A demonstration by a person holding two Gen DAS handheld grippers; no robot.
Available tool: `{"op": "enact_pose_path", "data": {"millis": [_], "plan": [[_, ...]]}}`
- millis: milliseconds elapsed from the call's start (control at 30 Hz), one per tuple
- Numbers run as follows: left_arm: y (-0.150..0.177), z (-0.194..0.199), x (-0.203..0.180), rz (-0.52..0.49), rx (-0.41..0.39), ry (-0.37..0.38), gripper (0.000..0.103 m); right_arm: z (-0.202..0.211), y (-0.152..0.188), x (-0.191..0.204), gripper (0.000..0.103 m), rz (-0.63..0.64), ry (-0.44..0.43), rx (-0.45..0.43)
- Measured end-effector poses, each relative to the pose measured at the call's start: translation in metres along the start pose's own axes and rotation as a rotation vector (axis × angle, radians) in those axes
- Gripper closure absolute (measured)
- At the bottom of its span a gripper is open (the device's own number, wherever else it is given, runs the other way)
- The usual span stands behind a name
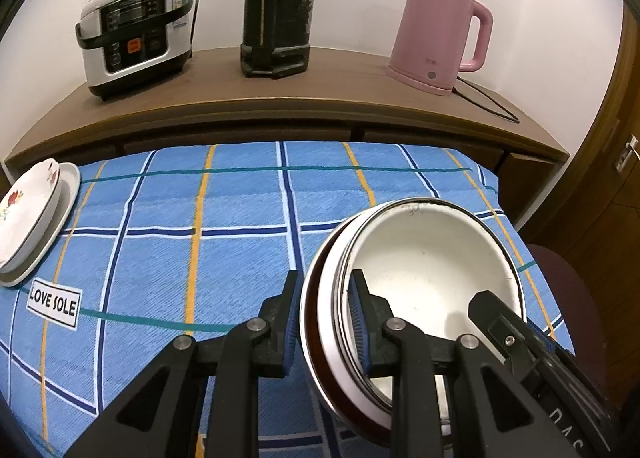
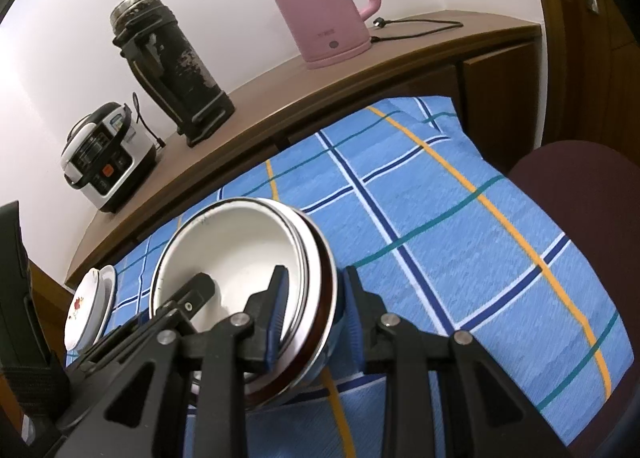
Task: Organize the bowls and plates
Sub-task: 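Lift the bowl stack with both tools and turn toward the flower plates, then carry the bowl stack with both tools over the red-flower plate stack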
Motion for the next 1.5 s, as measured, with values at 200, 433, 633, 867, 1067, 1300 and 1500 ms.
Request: {"op": "enact_pose_path", "data": {"millis": [200,433,633,867,1067,1300,1500], "plan": [[0.006,0.001,0.009,0.010,0.000,-0.012,0.077,-0.001,0.006,0.006,0.076,0.008,-0.008,0.010],[0.009,0.002,0.018,0.019,0.001,-0.030,0.077,-0.005,0.012,0.015,0.076,0.017,-0.022,0.022],[0.008,0.005,0.027,0.034,-0.007,-0.037,0.077,-0.007,0.014,0.024,0.076,0.029,-0.030,0.024],[0.008,0.007,0.038,0.051,-0.006,-0.048,0.077,-0.009,0.016,0.033,0.076,0.043,-0.039,0.028],[0.009,0.007,0.046,0.060,-0.001,-0.059,0.077,-0.014,0.019,0.042,0.076,0.051,-0.048,0.040],[0.010,0.010,0.053,0.073,-0.006,-0.064,0.077,-0.015,0.022,0.050,0.076,0.061,-0.051,0.042],[0.010,0.017,0.065,0.086,-0.014,-0.079,0.077,-0.015,0.024,0.060,0.076,0.075,-0.065,0.045]]}}
Point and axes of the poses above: each gripper's, at about its wrist camera, not at the fingertips, and z roughly against the way its jaws point, x to its left, y to its underside, the point moved 3 cm from there along -z, roughly the way its jaws point, and after that the axes turned 2 degrees about -z, right-handed, at the moved point
